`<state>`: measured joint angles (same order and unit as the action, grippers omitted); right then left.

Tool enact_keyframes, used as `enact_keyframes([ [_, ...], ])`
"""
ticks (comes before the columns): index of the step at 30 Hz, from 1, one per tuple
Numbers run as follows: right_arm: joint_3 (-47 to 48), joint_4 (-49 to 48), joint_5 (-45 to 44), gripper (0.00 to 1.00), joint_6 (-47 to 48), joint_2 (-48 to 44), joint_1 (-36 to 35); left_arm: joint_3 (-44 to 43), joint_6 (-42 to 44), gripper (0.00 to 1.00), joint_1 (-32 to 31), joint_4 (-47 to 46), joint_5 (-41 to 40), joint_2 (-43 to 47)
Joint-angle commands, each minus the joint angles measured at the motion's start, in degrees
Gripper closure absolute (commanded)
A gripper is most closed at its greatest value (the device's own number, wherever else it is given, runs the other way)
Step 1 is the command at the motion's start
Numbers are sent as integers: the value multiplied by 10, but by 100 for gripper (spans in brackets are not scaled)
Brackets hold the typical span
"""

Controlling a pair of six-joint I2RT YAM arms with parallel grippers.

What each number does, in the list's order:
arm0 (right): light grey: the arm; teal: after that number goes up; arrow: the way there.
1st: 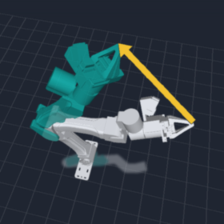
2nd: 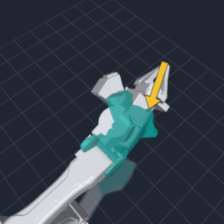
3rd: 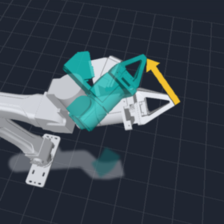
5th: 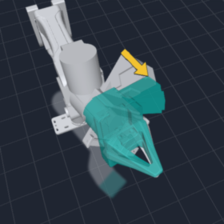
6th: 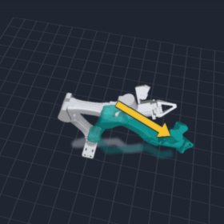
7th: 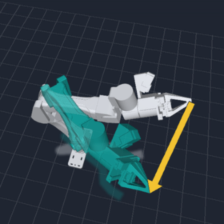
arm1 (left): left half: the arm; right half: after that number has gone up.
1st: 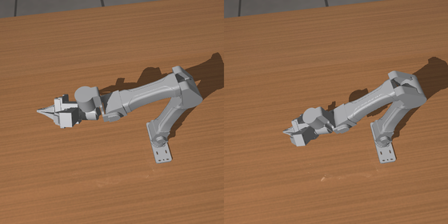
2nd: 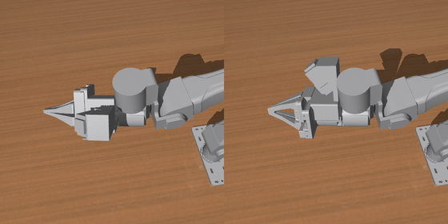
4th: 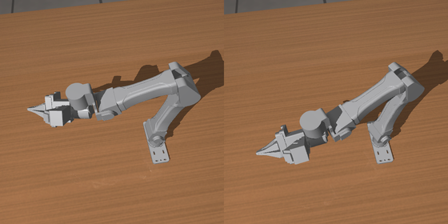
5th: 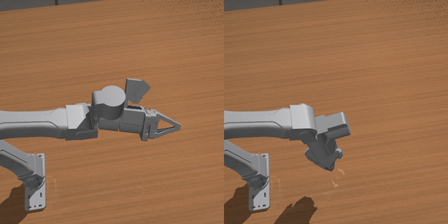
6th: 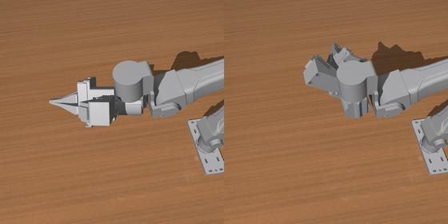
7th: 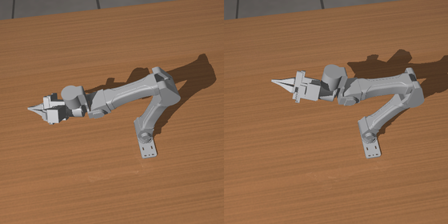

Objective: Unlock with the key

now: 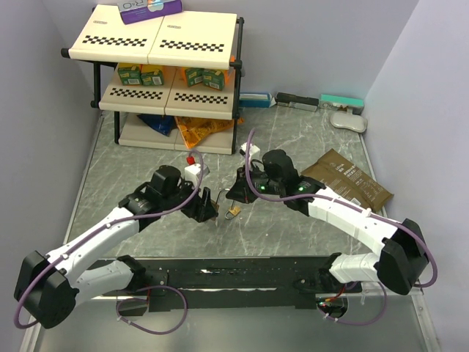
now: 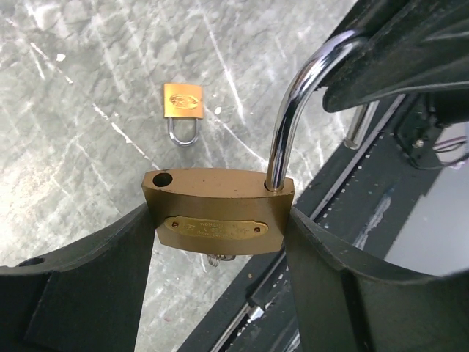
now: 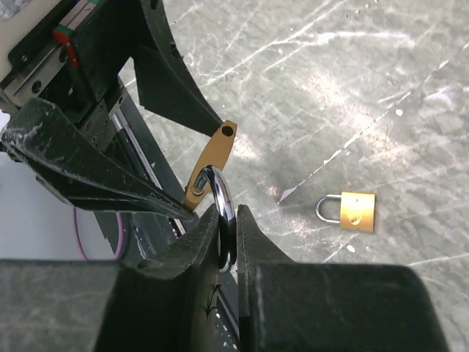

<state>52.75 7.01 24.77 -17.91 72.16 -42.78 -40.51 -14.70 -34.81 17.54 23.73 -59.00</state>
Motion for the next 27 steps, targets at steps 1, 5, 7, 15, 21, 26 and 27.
enact_keyframes([
  [1, 27, -11, -5, 89, -21, 3, -5, -33, -5, 99, -7, -28, -42, 4],
  [5, 26, -12, -20, 88, -34, 6, -5, -35, -9, 99, -9, -20, -77, 0],
  [7, 28, -14, -22, 85, -41, 6, -5, -35, -12, 99, -10, -19, -84, -2],
  [15, 5, -35, -28, 54, -51, -6, -5, -27, -80, 99, -10, -15, -98, 13],
  [21, -14, -43, -31, 32, -51, -18, -2, -5, -131, 99, -10, -3, -115, 37],
  [26, -44, -54, -38, 25, -49, -47, 6, -8, -143, 99, -6, 60, -175, 29],
  [27, -49, -59, -40, 24, -50, -52, 7, -8, -151, 99, -5, 74, -178, 29],
])
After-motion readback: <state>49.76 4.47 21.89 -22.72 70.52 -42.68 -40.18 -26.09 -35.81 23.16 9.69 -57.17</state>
